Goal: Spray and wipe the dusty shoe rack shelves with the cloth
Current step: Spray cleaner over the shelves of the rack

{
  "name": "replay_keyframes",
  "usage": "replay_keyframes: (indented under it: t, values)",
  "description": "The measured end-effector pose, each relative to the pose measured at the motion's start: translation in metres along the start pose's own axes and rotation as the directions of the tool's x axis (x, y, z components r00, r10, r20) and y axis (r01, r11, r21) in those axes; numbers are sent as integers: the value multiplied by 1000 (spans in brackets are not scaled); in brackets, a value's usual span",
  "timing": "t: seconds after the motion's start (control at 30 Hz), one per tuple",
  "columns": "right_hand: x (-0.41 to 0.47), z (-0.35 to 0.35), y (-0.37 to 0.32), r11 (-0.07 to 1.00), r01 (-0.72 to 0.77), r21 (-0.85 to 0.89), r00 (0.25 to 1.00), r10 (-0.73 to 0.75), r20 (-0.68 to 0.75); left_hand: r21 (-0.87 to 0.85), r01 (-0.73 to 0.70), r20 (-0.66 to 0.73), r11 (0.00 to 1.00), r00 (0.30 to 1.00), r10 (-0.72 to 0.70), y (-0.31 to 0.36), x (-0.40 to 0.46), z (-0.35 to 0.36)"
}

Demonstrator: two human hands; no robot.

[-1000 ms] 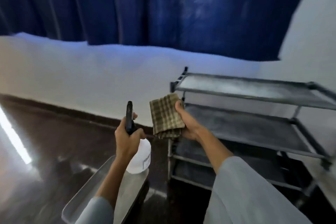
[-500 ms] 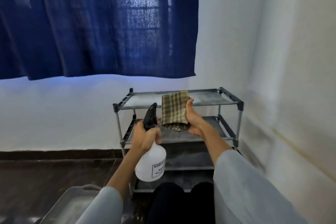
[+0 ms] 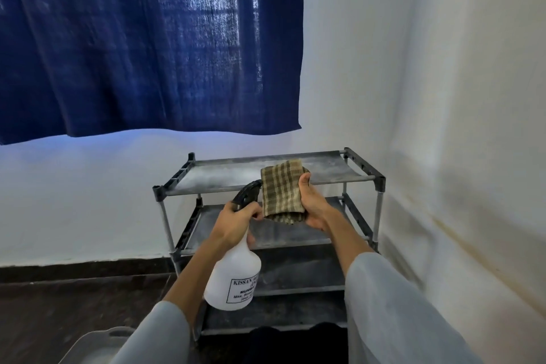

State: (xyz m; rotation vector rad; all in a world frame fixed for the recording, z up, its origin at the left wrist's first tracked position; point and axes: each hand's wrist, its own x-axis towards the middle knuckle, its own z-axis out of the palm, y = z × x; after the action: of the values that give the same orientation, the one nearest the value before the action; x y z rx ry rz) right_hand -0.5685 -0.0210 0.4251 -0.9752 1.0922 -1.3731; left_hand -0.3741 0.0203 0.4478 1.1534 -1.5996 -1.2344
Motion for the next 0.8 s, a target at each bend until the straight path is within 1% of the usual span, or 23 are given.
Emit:
replay_keyframes:
  t: [0.13, 0.33, 0.53, 0.63, 0.73, 0.8]
  values:
    - [9, -5, 5, 1000, 10, 17, 1000, -9, -13, -79, 30, -41, 996, 999, -33, -2, 10, 4]
    - [12, -8, 10, 999, 20, 34, 1000, -20, -10, -95, 63, 43, 993, 997, -60, -5, 9, 7]
    - [11, -6, 9, 1000, 20, 22, 999, -20, -28, -69, 97, 64, 993, 994, -93, 4, 3, 18]
    - [10, -8, 6, 1000, 15, 18, 999, -14, -42, -71, 73, 57, 995, 996, -69, 1, 6, 21]
    - [9, -14, 4, 1000, 21, 9, 999, -21, -46, -67, 79, 115, 995, 991, -71, 3, 7, 23]
    - [7, -18, 2, 1000, 21, 6, 998, -20, -58, -64, 69, 129, 996, 990, -61, 6, 8, 29]
